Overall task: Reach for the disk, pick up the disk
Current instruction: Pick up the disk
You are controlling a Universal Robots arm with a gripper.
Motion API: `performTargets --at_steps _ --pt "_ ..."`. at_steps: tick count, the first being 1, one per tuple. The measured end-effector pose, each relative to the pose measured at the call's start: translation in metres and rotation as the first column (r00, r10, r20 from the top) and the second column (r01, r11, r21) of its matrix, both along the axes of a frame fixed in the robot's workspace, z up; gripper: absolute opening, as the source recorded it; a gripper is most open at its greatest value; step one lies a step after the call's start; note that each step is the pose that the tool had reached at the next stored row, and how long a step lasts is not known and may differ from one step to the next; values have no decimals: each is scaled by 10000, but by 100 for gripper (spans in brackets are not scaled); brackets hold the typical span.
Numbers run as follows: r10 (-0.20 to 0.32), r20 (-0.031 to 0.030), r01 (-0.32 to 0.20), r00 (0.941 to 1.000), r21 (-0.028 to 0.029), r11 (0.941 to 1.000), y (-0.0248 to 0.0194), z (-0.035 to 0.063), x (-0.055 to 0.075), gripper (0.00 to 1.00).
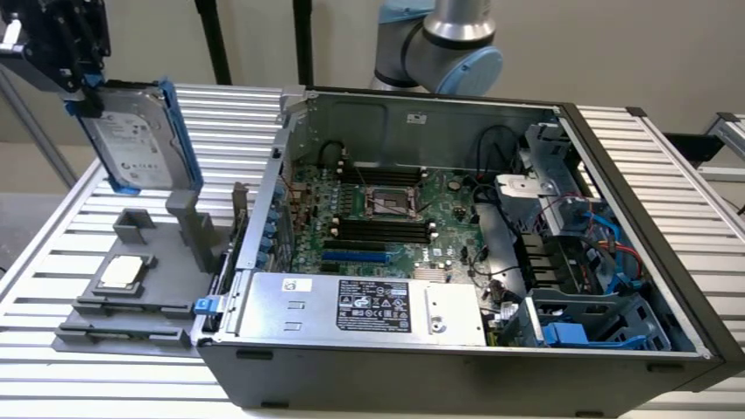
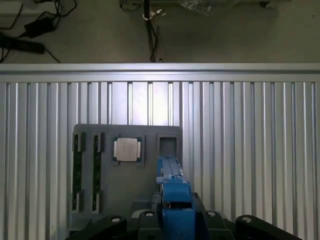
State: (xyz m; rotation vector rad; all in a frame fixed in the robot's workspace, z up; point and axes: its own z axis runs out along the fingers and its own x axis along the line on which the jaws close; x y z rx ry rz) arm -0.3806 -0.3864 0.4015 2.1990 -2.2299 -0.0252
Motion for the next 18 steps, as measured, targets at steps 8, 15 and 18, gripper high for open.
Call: performTargets --at_steps 8,15,18 --pt "12 1 -12 10000 78 10000 -73 308 271 33" --pt "17 0 -17 10000 125 9999 -145 606 515 33" --pt "20 1 -20 10000 143 9999 -179 730 621 33"
